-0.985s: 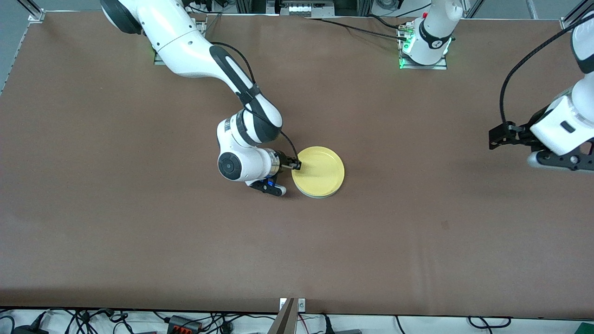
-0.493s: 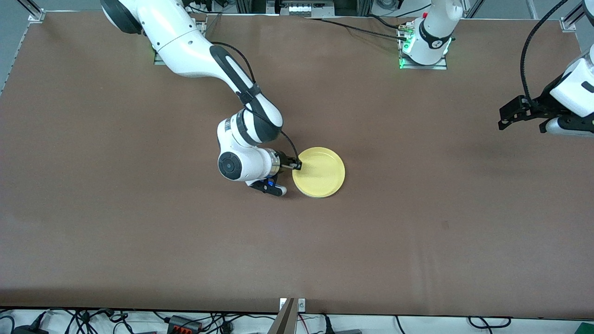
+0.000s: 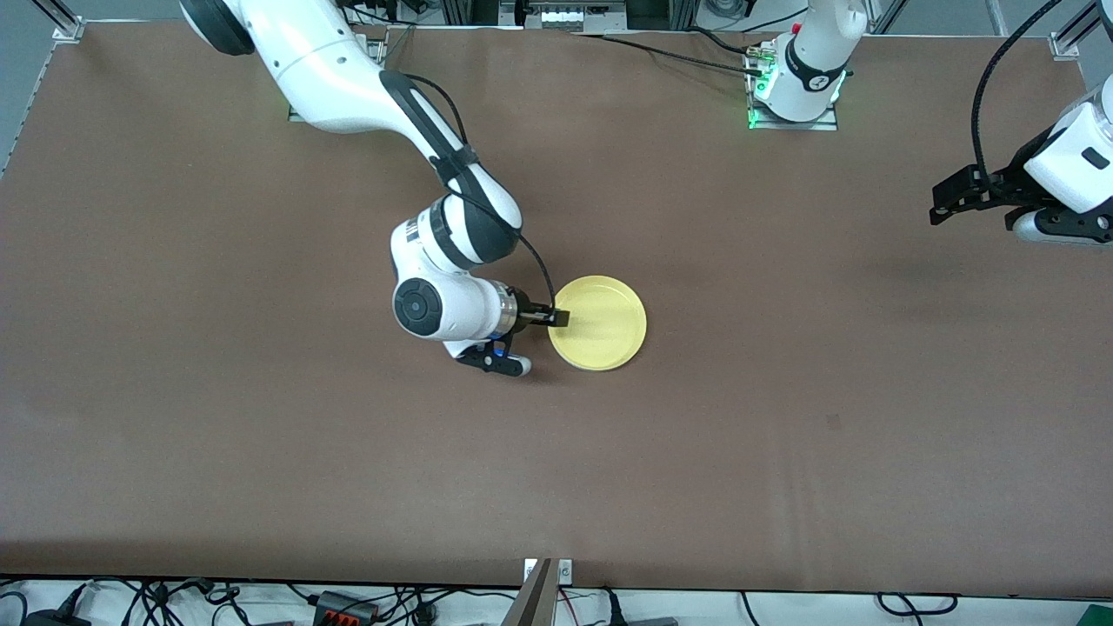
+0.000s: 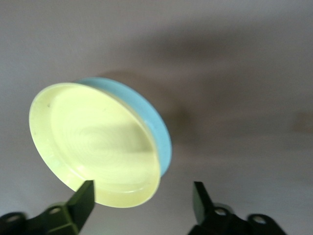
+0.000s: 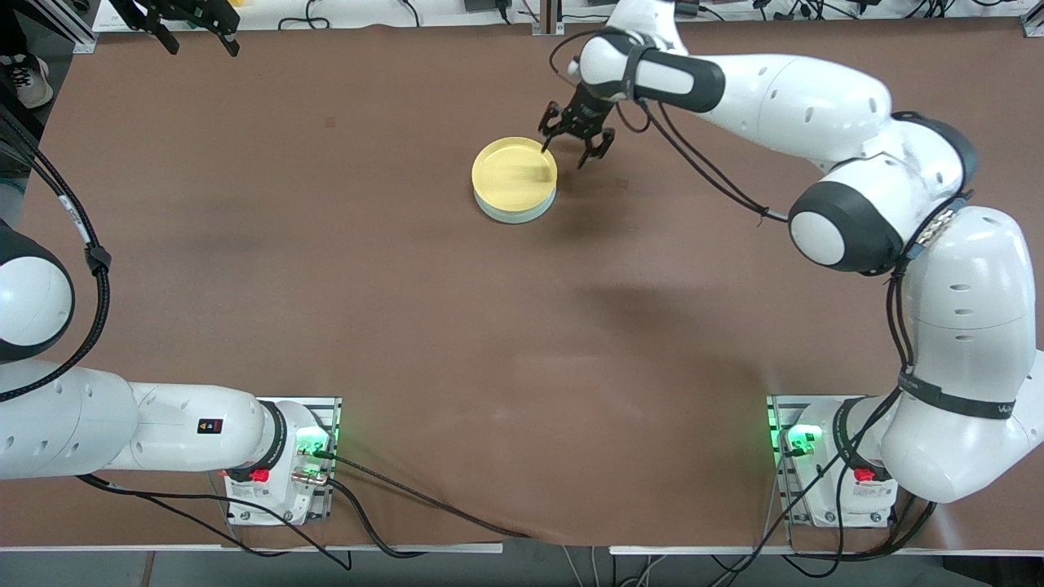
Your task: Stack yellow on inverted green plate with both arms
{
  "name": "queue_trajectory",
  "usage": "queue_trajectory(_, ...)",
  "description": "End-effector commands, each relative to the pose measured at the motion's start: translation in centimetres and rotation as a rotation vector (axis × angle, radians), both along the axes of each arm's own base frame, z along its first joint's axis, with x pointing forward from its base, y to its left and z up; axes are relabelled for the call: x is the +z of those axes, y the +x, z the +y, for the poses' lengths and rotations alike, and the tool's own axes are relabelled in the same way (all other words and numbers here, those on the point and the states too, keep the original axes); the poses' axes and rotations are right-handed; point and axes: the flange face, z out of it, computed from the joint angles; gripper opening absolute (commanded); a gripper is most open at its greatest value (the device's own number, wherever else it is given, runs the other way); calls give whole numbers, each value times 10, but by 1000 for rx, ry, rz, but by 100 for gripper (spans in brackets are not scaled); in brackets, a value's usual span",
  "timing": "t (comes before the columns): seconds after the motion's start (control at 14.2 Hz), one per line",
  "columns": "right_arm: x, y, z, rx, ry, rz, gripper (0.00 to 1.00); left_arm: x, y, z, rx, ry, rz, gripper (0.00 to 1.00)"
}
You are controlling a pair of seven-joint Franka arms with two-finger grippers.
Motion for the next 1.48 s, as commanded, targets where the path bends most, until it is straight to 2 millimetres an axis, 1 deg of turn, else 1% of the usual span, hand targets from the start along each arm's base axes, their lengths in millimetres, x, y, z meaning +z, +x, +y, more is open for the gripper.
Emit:
queue_trajectory(0.0,69,15,-47,50,-84,-49,100,6,-2,0,-15,-15,9,100)
queue_trajectory(0.07,86,22,-68,67,-114,-64,100,4,-1,1,-13,-15,14,100)
queue_trajectory(0.14,109,26,-89,81,-121,-72,100,3,-1,3,-9,-15,17,100)
queue_trajectory(0.21,127,29,-108,94,-119,-73,100,1,-1,7,-1,-15,30,100)
queue_trajectory(0.28,143,35,-136,90,-119,-64,100,-5,1,8,-1,-15,43,100)
queue_trajectory(0.42,172,43,-186,106,-151,-85,100,-7,2,9,-4,-15,44,100)
queue_trajectory(0.49,183,44,-210,122,-183,-85,100,-7,2,9,-7,-16,44,100)
queue_trajectory(0.56,189,46,-237,147,-213,-76,100,-5,2,9,-9,-16,41,100)
queue_trajectory(0.63,200,48,-260,171,-231,-94,100,-5,2,9,-9,-16,41,100)
queue_trajectory(0.7,212,52,-284,160,-232,-116,100,-5,2,10,-7,-16,39,100)
queue_trajectory(0.77,213,56,-308,132,-230,-112,100,-4,2,11,-1,-14,38,100)
queue_trajectory(0.84,222,56,-326,109,-235,-122,100,-4,2,10,2,-14,37,100)
queue_trajectory(0.91,230,56,-338,90,-238,-133,100,-1,2,8,2,-13,32,100)
queue_trajectory(0.99,245,55,-351,73,-251,-159,100,4,2,7,-1,-13,27,100)
queue_trajectory(1.06,256,53,-362,80,-304,-185,100,7,1,6,-3,-13,33,100)
queue_trajectory(1.13,263,51,-367,107,-353,-205,100,7,0,6,-3,-13,41,100)
queue_trajectory(1.2,282,47,-379,117,-378,-238,100,7,1,6,-5,-13,41,100)
queue_trajectory(1.34,319,36,-407,71,-375,-299,100,8,1,7,-9,-14,37,100)
queue_trajectory(1.41,332,30,-415,57,-377,-316,100,8,1,7,-9,-14,35,100)
